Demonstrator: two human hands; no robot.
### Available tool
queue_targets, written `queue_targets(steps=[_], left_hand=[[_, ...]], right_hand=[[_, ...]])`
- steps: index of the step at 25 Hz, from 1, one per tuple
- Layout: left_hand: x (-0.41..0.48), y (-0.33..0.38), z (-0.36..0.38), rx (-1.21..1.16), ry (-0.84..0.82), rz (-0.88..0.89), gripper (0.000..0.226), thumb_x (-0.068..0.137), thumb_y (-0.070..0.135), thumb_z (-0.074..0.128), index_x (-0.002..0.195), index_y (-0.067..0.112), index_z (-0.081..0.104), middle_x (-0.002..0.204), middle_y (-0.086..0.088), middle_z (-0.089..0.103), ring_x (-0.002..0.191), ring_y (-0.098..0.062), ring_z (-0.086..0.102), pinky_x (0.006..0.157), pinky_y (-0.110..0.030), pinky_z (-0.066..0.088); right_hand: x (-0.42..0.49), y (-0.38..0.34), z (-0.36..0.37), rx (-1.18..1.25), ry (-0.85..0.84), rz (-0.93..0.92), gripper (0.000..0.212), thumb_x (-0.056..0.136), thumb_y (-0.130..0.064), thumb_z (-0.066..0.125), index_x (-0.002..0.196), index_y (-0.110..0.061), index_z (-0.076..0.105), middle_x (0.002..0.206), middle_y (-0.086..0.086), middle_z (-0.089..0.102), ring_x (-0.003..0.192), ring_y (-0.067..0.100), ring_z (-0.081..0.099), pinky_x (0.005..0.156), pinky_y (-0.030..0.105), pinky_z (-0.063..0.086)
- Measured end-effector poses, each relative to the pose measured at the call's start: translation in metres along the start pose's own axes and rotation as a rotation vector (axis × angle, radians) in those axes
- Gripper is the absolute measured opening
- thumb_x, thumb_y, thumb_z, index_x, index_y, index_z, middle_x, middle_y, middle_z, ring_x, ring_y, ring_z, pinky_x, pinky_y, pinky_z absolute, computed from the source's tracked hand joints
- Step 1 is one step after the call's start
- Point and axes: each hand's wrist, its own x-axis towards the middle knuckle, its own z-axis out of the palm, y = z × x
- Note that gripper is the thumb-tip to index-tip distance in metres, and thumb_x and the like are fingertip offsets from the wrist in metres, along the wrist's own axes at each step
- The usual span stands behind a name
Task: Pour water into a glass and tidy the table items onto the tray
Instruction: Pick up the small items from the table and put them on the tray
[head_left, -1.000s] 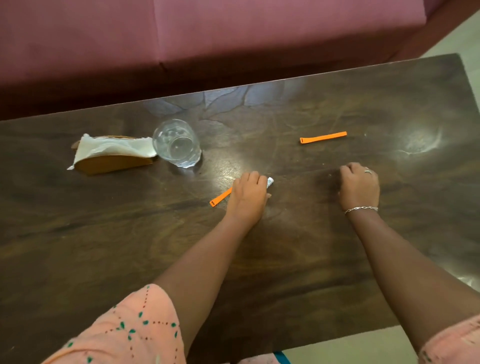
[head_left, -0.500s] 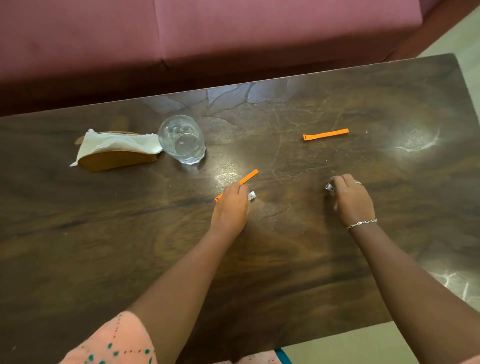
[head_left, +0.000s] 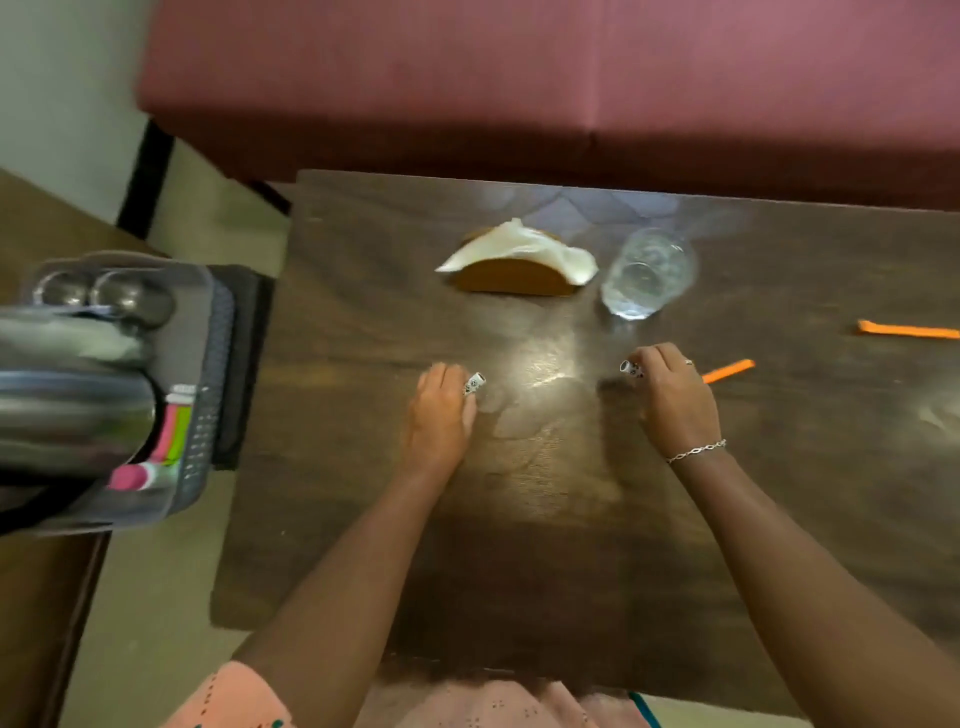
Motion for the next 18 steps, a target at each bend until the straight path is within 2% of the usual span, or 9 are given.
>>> queue_targets(steps=[5,8,12,15,18], left_hand=[[-0.012,-0.083,-0.053,-0.067,0.15,-0.164,0.01,0.081,0.0,0.059,0.091,-0.002,0.058,0.094,-0.021,0.058,0.089,-0.038,0.053,0.077,-0.046,0.044],[-0.024,-0.127,-0.083,-0.066,0.218,-0.253,0.012,0.083,0.003,0.058,0.095,0.0,0.058,0.098,-0.019,0.059,0.092,-0.035,0.054,0.08,-0.041,0.042],[-0.036,-0.184,-0.115,-0.076,0.338,-0.335,0.011,0.082,0.005,0.056,0.092,0.001,0.058,0.093,-0.019,0.06,0.088,-0.037,0.056,0.075,-0.035,0.038],[-0.045,-0.228,-0.131,-0.105,0.372,-0.455,0.02,0.085,0.004,0.054,0.104,0.0,0.059,0.102,-0.02,0.06,0.096,-0.037,0.056,0.08,-0.038,0.04],[-0.046,-0.256,-0.142,-0.115,0.375,-0.553,0.027,0.086,0.004,0.054,0.113,-0.001,0.058,0.11,-0.021,0.06,0.102,-0.036,0.057,0.083,-0.041,0.042]], right_hand=[[0.024,-0.12,0.035,0.107,-0.033,-0.12,0.021,0.074,0.007,0.061,0.093,-0.002,0.063,0.093,0.021,0.063,0.076,0.042,0.061,0.06,0.042,0.051],[0.04,-0.189,0.058,0.199,-0.097,-0.166,0.015,0.079,0.0,0.061,0.094,-0.002,0.063,0.093,0.019,0.063,0.079,0.04,0.06,0.064,0.041,0.049],[0.068,-0.284,0.091,0.303,-0.206,-0.258,0.012,0.082,-0.008,0.062,0.094,-0.003,0.062,0.089,0.015,0.062,0.08,0.033,0.059,0.066,0.031,0.04],[0.086,-0.366,0.12,0.346,-0.284,-0.389,0.015,0.081,-0.01,0.062,0.096,-0.005,0.063,0.091,0.014,0.064,0.083,0.031,0.059,0.069,0.032,0.041],[0.107,-0.43,0.156,0.306,-0.416,-0.453,0.02,0.082,-0.013,0.062,0.101,-0.007,0.063,0.098,0.013,0.066,0.092,0.03,0.06,0.079,0.036,0.047]])
